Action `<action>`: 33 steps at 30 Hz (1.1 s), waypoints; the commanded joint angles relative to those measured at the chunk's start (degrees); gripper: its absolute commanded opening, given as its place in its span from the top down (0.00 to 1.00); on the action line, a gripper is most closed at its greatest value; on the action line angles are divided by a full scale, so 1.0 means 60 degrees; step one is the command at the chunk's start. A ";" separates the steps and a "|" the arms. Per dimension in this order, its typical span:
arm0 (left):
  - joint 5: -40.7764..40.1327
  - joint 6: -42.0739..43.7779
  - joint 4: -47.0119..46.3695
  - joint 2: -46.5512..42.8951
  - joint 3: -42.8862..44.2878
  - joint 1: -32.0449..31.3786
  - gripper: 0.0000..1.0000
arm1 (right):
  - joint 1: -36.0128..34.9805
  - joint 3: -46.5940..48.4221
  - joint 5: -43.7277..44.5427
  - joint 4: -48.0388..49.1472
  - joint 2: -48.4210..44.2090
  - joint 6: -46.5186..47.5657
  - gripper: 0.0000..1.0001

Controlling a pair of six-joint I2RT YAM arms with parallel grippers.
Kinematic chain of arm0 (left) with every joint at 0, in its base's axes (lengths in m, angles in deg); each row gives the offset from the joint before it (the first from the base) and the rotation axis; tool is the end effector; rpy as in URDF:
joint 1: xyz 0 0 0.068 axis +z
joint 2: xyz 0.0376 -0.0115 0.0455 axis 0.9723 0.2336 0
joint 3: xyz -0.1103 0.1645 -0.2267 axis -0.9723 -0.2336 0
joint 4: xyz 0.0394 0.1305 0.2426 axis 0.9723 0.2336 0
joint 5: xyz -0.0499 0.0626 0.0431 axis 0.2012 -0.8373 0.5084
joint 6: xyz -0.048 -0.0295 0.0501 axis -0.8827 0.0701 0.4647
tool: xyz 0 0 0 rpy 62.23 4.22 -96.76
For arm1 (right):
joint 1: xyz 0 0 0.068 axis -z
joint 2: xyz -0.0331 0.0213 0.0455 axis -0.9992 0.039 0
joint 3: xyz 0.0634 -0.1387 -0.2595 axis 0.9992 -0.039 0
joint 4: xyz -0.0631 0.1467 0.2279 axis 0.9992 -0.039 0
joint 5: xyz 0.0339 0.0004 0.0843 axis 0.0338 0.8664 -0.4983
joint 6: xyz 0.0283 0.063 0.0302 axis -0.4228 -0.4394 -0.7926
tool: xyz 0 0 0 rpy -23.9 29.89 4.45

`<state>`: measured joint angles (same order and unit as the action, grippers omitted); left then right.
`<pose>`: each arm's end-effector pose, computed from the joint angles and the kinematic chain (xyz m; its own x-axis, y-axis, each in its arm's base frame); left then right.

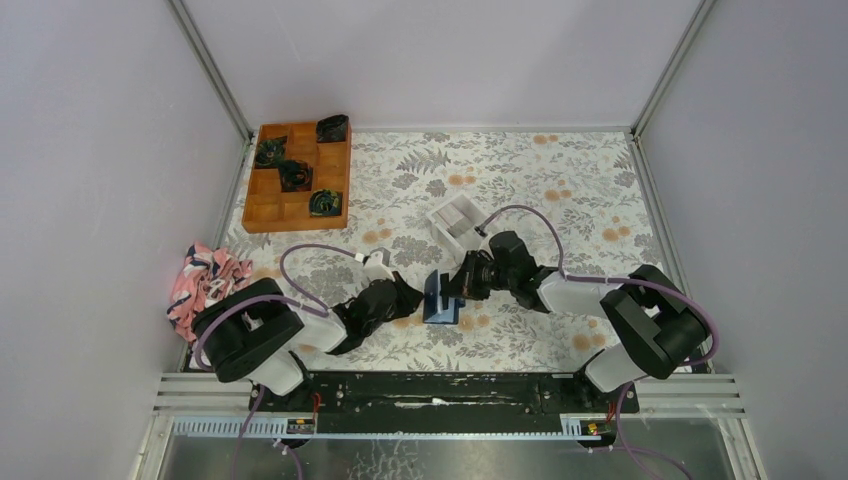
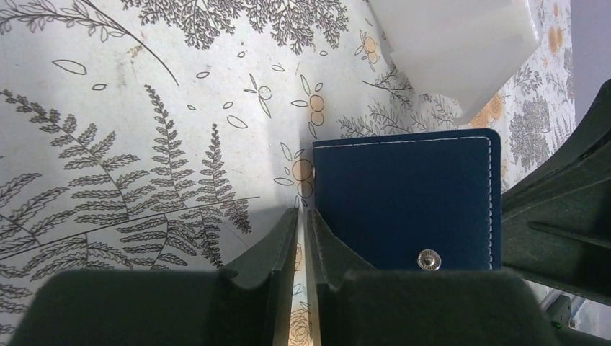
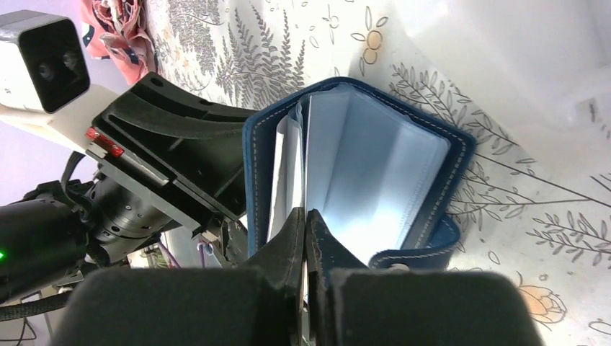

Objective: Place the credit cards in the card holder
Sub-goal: Open the card holder at the center of the board.

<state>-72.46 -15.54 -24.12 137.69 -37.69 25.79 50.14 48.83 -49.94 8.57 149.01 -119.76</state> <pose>0.1761 -0.1892 0.1047 -0.6815 -0.4211 -0.5985 0.0780 0.7713 -0.6316 0.2314 0.2136 0.1554 -0.9107 0.1592 -0.3811 -0.2359 0.5568 0.7964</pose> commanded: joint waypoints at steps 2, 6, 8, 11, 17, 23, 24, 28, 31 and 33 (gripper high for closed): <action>0.0527 0.0129 0.0383 0.0425 -0.0301 -0.0090 0.82 | -0.0271 0.0593 0.0230 0.0275 0.0045 0.0043 1.00; 0.0834 0.0114 0.0022 0.0713 -0.0260 -0.0094 0.83 | -0.0651 0.1084 0.0771 -0.0640 0.0060 0.0496 1.00; 0.0979 0.0101 -0.0230 0.0912 -0.0230 -0.0098 0.83 | -0.0907 0.1410 0.1152 -0.1235 0.0102 0.0843 1.00; 0.1222 0.0063 -0.0630 0.1227 -0.0200 -0.0091 0.83 | -0.1222 0.1792 0.1747 -0.2031 0.0161 0.1250 1.00; 0.1678 0.0041 -0.1252 0.1805 -0.0150 -0.0092 0.82 | -0.1598 0.2146 0.2766 -0.3090 0.0279 0.1796 1.00; 0.2334 0.0056 -0.1739 0.2598 0.0146 -0.0089 0.81 | -0.2136 0.2582 0.3750 -0.3826 0.0475 0.2174 1.00; 0.2461 0.0056 -0.1835 0.2738 0.0217 -0.0090 0.80 | -0.2245 0.2721 0.3927 -0.3972 0.0556 0.2237 1.00; 0.2795 0.0097 -0.1778 0.3082 0.0433 -0.0093 0.78 | -0.2669 0.3453 0.4689 -0.4873 0.0948 0.2623 1.00; 0.2424 0.0057 -0.1174 0.2698 0.0277 -0.0096 0.76 | -0.2800 0.3893 0.5145 -0.5410 0.1330 0.2853 1.00; 0.1958 0.0088 -0.0358 0.2170 0.0143 -0.0114 0.73 | -0.2825 0.3996 0.5304 -0.5536 0.1507 0.2946 1.00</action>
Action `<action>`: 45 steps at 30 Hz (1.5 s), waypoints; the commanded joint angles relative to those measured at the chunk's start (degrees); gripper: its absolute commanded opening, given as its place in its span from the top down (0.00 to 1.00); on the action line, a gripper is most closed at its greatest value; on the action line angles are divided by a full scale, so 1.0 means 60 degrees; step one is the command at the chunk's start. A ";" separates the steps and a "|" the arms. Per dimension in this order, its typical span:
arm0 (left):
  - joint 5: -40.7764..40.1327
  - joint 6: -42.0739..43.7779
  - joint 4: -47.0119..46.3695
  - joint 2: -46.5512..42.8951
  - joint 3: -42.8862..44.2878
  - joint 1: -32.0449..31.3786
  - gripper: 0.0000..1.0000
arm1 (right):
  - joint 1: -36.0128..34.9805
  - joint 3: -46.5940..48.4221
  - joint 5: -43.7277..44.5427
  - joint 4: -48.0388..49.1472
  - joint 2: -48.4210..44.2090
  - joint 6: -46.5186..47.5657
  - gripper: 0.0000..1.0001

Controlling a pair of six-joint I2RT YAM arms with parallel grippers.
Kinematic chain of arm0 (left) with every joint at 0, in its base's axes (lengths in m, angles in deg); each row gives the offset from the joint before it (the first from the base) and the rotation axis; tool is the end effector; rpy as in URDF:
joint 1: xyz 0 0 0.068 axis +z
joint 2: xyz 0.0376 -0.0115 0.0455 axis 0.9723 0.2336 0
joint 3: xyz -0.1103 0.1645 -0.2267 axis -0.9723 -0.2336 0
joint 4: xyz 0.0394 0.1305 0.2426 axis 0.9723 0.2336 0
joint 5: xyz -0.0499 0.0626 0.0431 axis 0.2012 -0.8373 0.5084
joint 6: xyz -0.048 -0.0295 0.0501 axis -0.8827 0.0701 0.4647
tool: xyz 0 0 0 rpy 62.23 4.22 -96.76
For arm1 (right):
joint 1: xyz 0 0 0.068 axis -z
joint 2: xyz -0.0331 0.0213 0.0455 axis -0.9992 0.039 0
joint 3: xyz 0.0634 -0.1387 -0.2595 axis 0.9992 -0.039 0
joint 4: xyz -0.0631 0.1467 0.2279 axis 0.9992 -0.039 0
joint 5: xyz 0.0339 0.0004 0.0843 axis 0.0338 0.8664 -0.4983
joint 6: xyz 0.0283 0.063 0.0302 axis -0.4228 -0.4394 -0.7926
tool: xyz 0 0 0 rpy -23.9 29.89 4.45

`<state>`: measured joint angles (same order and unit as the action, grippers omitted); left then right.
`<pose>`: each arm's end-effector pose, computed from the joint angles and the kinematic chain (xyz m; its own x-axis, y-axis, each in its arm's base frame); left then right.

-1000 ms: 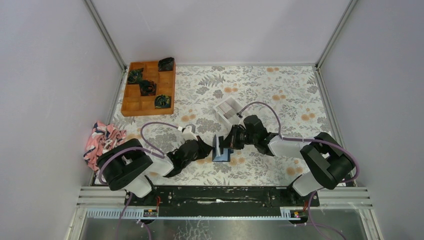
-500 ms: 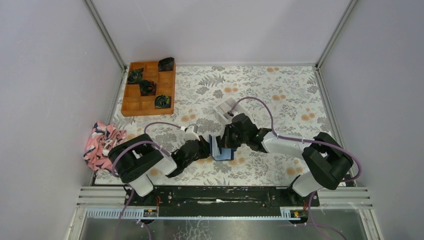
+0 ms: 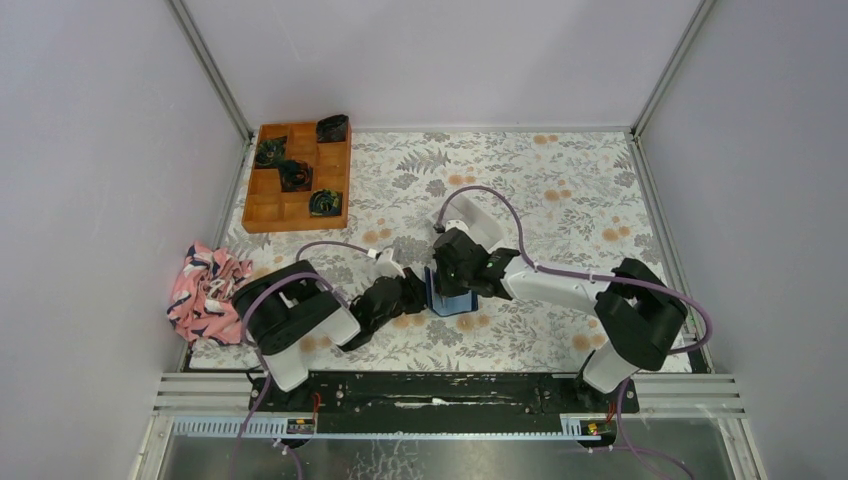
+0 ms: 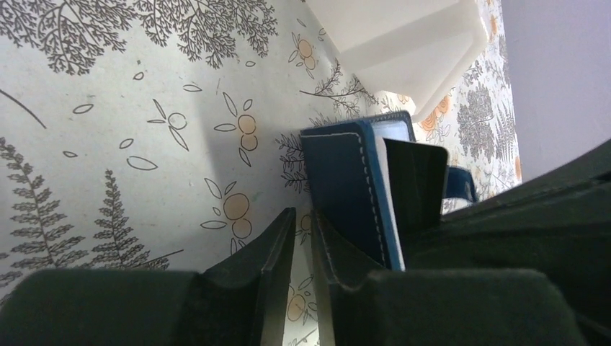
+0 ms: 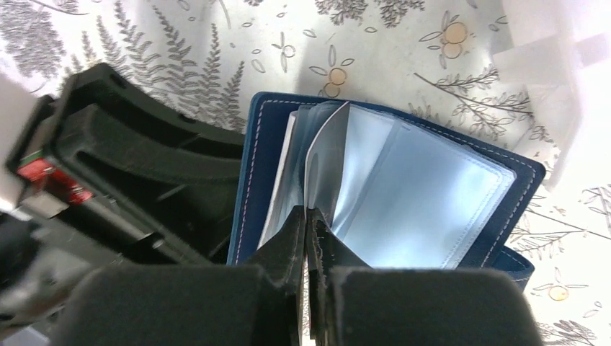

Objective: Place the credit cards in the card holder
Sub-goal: Open the card holder at the center of the board.

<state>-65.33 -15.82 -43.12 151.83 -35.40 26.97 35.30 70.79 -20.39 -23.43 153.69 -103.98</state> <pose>0.1939 -0.2137 0.0908 -0.6999 -0.4390 -0.5634 0.1645 0.6685 -0.7253 0.2261 0.2879 0.1924 -0.7900 -0.1216 -0.6009 -0.3942 0.8515 0.3459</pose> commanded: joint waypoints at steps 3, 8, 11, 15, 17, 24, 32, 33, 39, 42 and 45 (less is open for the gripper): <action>-0.0020 0.0273 0.4445 -0.1288 -0.0208 -0.0338 0.68 | -0.0430 0.0342 0.0582 -0.0270 0.1067 0.0413 1.00; -0.1109 0.0131 0.6537 -0.2776 -0.0125 -0.0422 0.63 | -0.0609 0.0523 0.0867 -0.0420 0.1351 0.0528 1.00; -0.1665 0.0067 0.7587 -0.3606 0.0019 -0.0496 0.62 | -0.0721 0.0693 0.1046 -0.0614 0.1470 0.0601 1.00; -0.2286 0.0032 0.8690 -0.4818 0.0267 -0.0598 0.62 | -0.0880 0.0878 0.1301 -0.0836 0.1590 0.0667 1.00; -0.2514 0.0004 0.9152 -0.5361 0.0317 -0.0630 0.62 | -0.0993 0.0961 0.1457 -0.0931 0.1627 0.0657 1.00; -0.2686 -0.0318 0.9502 -0.6658 0.0228 -0.0797 0.63 | -0.1393 0.1241 0.1946 -0.1285 0.1867 0.0652 1.00; -0.2717 -0.0326 0.8774 -0.6590 0.0578 -0.1087 0.64 | -0.1628 0.1258 0.2166 -0.1415 0.1698 0.0490 1.00; -0.2727 -0.0309 0.8709 -0.6417 0.0667 -0.1087 0.64 | -0.1638 0.1256 0.2179 -0.1421 0.1658 0.0478 1.00; -0.2792 -0.0349 0.8199 -0.5343 0.1180 -0.1123 0.65 | -0.1711 0.1214 0.2193 -0.1457 0.1488 0.0406 1.00; -0.2889 -0.0351 0.8179 -0.4851 0.1506 -0.1133 0.65 | -0.1715 0.1154 0.2220 -0.1472 0.1421 0.0379 1.00; -0.2922 -0.0366 0.8124 -0.4512 0.1724 -0.1150 0.66 | -0.1725 0.1080 0.2212 -0.1419 0.1377 0.0364 1.00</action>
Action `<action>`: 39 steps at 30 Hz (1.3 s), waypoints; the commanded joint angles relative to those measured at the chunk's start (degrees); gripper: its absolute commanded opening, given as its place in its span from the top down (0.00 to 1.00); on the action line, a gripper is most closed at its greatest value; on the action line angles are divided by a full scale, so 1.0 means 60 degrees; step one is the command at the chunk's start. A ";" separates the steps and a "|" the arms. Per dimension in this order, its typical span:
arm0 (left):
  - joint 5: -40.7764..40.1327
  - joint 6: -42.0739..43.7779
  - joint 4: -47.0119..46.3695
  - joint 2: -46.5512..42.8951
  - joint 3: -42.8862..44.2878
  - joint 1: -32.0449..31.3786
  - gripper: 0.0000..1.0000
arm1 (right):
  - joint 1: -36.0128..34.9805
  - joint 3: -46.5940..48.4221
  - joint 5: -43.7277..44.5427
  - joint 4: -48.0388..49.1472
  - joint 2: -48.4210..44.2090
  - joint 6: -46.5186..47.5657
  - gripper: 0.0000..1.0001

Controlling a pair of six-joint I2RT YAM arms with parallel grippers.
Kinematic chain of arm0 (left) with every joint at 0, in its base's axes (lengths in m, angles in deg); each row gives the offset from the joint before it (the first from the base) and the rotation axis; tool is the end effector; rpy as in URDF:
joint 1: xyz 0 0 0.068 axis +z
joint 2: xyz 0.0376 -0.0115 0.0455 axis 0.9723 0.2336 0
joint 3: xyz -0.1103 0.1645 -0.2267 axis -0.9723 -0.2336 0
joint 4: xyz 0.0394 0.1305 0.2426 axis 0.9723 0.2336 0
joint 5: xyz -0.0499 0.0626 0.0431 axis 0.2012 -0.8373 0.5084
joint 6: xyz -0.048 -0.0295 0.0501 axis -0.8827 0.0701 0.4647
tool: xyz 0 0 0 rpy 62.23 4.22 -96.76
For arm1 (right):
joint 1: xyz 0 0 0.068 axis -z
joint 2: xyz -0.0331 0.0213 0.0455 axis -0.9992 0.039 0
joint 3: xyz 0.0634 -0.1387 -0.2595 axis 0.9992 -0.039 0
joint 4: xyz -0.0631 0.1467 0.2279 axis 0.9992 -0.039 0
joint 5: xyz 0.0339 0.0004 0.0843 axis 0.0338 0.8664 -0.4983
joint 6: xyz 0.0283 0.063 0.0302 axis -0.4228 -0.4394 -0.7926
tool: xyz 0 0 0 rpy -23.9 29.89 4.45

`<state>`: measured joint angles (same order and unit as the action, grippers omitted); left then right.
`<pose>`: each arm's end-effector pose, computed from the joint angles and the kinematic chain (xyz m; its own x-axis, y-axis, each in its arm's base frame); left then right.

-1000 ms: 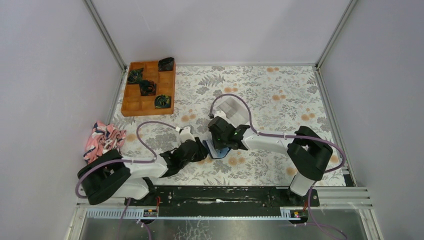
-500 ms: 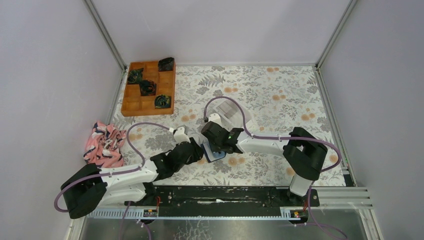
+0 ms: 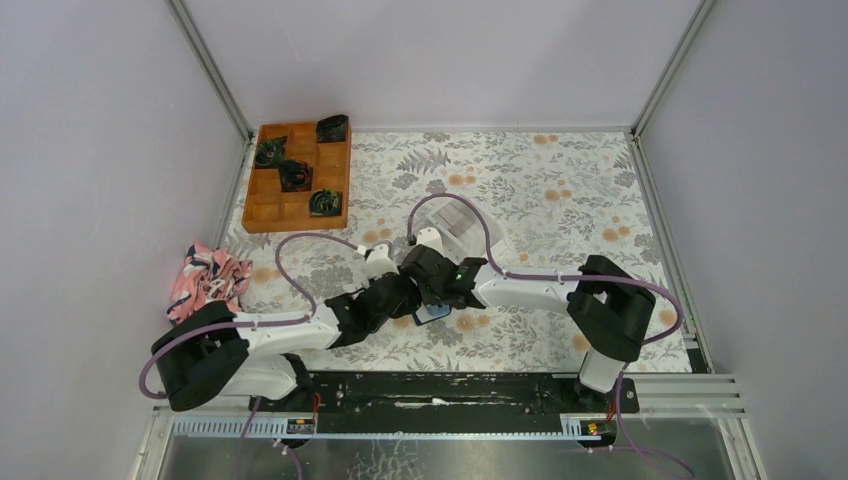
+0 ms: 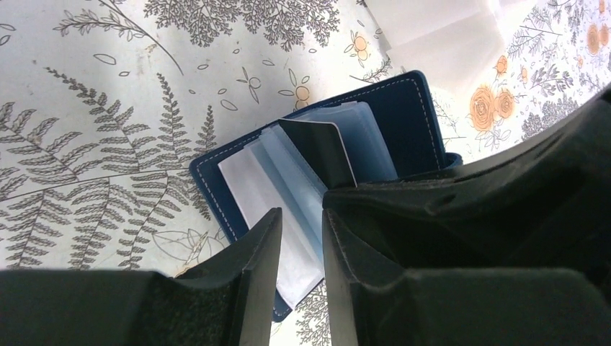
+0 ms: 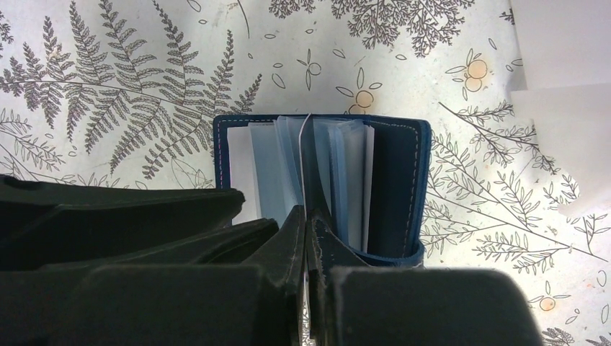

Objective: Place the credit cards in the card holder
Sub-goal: Open the card holder at the center of the board.

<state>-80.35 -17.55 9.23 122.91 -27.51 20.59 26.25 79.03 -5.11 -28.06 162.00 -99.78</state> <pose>0.1638 -0.1977 0.1561 -0.6892 -0.3644 -0.6262 0.0218 0.8535 -0.5206 0.2077 0.3398 0.1831 -0.6834 -0.2850 -0.6721 -0.4586 0.8839 0.0915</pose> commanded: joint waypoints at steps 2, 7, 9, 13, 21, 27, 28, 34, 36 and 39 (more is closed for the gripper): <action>-0.0519 -0.0106 -0.0385 0.0537 0.0565 -0.0101 0.67 | -0.0219 -0.0338 -0.0337 -0.0628 -0.0071 -0.0358 1.00; -0.0601 -0.0303 -0.0131 0.0893 0.0493 -0.0172 0.72 | -0.0208 -0.0457 -0.0293 -0.0585 -0.0337 -0.0379 0.99; -0.0589 -0.0399 -0.0100 0.0979 0.0393 -0.0201 0.74 | -0.0207 -0.0497 -0.0315 -0.0569 -0.0405 -0.0372 0.96; -0.0612 -0.0535 0.0104 0.1211 0.0322 -0.0286 0.82 | -0.0215 -0.0525 -0.0340 -0.0542 -0.0495 -0.0359 0.95; -0.0720 -0.0747 0.0345 0.1385 0.0165 -0.0427 0.90 | -0.0213 -0.0522 -0.0244 -0.0653 -0.0895 -0.0306 0.92; -0.0776 -0.0796 0.0484 0.1533 0.0168 -0.0475 0.91 | -0.0208 -0.0472 -0.0178 -0.0722 -0.1147 -0.0268 0.90; -0.0782 -0.0809 0.0499 0.1559 0.0170 -0.0495 0.91 | -0.0201 -0.0464 -0.0159 -0.0728 -0.1181 -0.0273 0.90; -0.0838 -0.0865 0.0610 0.1629 0.0104 -0.0530 0.92 | -0.0149 -0.0525 0.0027 -0.0695 -0.1346 -0.0279 0.89; -0.0839 -0.0883 0.0611 0.1652 0.0065 -0.0540 0.92 | -0.0036 -0.0623 -0.0020 -0.0585 -0.1409 -0.0316 0.88; -0.0847 -0.0919 0.0617 0.1690 0.0007 -0.0551 0.93 | 0.0153 -0.0825 -0.0126 -0.0307 -0.1511 -0.0398 0.88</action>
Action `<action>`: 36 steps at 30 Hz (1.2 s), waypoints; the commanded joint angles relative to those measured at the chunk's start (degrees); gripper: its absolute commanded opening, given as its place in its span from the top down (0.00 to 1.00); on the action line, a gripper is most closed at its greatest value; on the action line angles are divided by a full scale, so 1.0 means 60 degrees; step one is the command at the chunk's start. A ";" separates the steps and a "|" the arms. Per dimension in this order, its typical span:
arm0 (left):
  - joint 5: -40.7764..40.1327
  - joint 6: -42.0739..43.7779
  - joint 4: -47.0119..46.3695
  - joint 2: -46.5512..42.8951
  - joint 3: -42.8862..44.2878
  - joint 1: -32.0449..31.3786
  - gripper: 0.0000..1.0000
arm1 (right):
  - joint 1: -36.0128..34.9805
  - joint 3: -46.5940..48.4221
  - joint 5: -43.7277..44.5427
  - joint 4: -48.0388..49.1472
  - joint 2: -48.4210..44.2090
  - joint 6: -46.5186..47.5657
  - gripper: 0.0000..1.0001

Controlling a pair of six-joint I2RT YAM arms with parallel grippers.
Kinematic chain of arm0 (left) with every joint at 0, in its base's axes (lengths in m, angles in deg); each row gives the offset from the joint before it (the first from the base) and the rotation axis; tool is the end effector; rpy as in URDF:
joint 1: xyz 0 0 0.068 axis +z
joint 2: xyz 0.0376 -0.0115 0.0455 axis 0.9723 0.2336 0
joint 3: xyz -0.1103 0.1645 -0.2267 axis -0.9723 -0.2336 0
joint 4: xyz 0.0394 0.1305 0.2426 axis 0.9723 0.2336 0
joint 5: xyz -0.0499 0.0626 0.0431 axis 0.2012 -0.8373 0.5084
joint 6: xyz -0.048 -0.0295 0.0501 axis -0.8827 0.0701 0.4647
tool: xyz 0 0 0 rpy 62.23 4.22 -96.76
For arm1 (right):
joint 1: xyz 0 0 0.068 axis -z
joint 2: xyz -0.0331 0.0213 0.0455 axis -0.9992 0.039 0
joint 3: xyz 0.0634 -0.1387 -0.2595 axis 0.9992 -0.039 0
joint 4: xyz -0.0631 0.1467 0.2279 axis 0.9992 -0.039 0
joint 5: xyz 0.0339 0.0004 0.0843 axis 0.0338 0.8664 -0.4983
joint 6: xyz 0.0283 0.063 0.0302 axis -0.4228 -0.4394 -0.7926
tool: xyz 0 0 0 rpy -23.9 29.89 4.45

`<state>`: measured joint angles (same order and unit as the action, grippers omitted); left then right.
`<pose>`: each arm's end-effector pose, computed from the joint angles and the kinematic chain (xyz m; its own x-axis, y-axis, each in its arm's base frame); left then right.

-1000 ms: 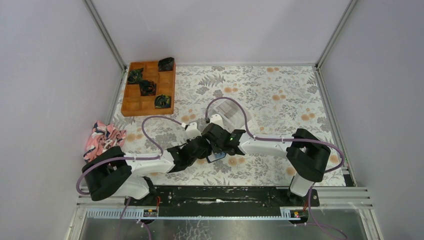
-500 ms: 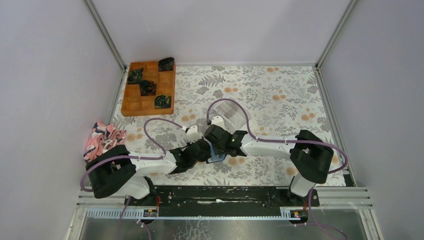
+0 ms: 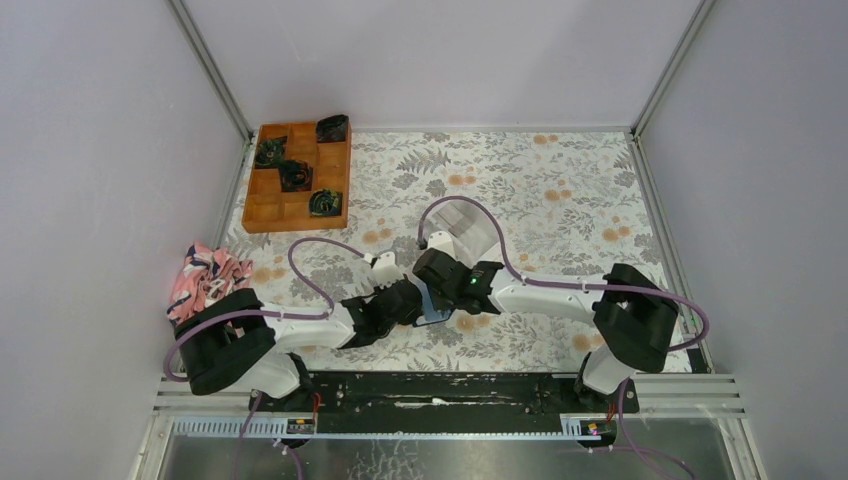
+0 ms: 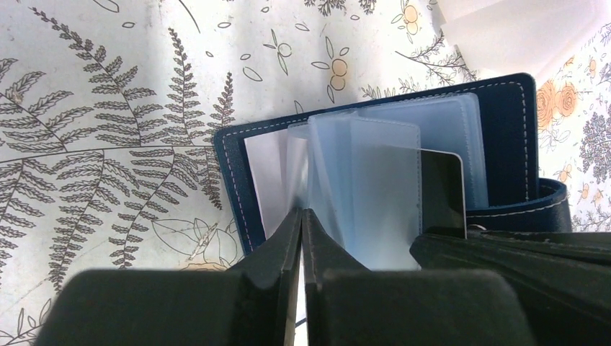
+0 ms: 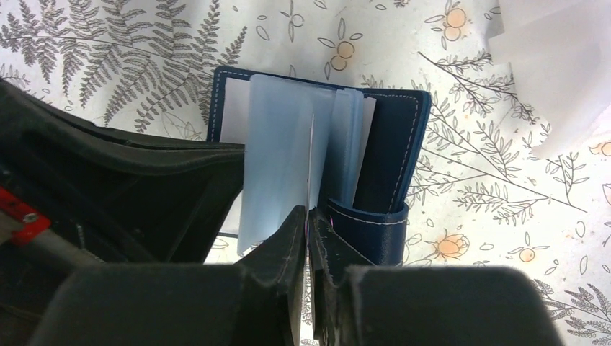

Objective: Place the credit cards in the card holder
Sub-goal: Open the card holder at the center of the board.

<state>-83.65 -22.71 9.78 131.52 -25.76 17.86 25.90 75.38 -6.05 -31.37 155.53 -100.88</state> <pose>0.1623 -0.2123 0.1295 -0.7124 -0.3592 -0.6029 -0.0550 0.8850 -0.4623 0.1914 0.3166 0.1980 -0.6978 -0.2804 -0.6591 -0.4583 0.8820 0.1100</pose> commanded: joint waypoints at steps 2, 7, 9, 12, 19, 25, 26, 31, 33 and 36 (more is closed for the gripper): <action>-0.0288 -0.0089 0.0519 0.0280 -0.0320 -0.0109 0.94 | 0.0325 -0.0350 -0.0022 0.0410 -0.0521 -0.0253 0.88; -0.0303 -0.0155 0.0519 0.0424 -0.0331 -0.0145 0.96 | 0.0550 -0.0681 -0.0255 0.0781 -0.0697 -0.0375 0.86; -0.0291 -0.0170 0.0507 0.0482 -0.0332 -0.0156 0.96 | 0.0578 -0.0756 -0.0247 0.0861 -0.0771 -0.0408 0.86; -0.0299 -0.0198 0.0473 0.0559 -0.0344 -0.0178 0.96 | 0.0597 -0.0843 -0.0231 0.0975 -0.0943 -0.0464 0.86; -0.0318 -0.0279 0.0448 0.0662 -0.0423 -0.0203 0.97 | 0.0742 -0.1045 -0.0253 0.1125 -0.1305 -0.0527 0.86; -0.0318 -0.0331 0.0445 0.0722 -0.0470 -0.0205 0.97 | 0.0936 -0.1289 -0.0733 0.1512 -0.1223 -0.0611 0.86; -0.0318 -0.0343 0.0436 0.0725 -0.0493 -0.0215 0.97 | 0.0965 -0.1334 -0.0795 0.1552 -0.1178 -0.0622 0.86; -0.0321 -0.0401 0.0435 0.0725 -0.0570 -0.0208 0.98 | 0.1101 -0.1587 -0.1074 0.1860 -0.0992 -0.0678 0.91; -0.0318 -0.0419 0.0438 0.0721 -0.0590 -0.0231 0.98 | 0.1160 -0.1693 -0.1176 0.1967 -0.0975 -0.0710 0.92; -0.0343 -0.0456 0.0433 0.0729 -0.0654 -0.0230 0.98 | 0.1257 -0.1840 -0.1415 0.2126 -0.0928 -0.0728 0.94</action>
<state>-85.96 -25.55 5.71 133.66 -26.79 17.01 32.37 65.63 -12.19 -21.49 149.47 -104.50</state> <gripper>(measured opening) 0.033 0.071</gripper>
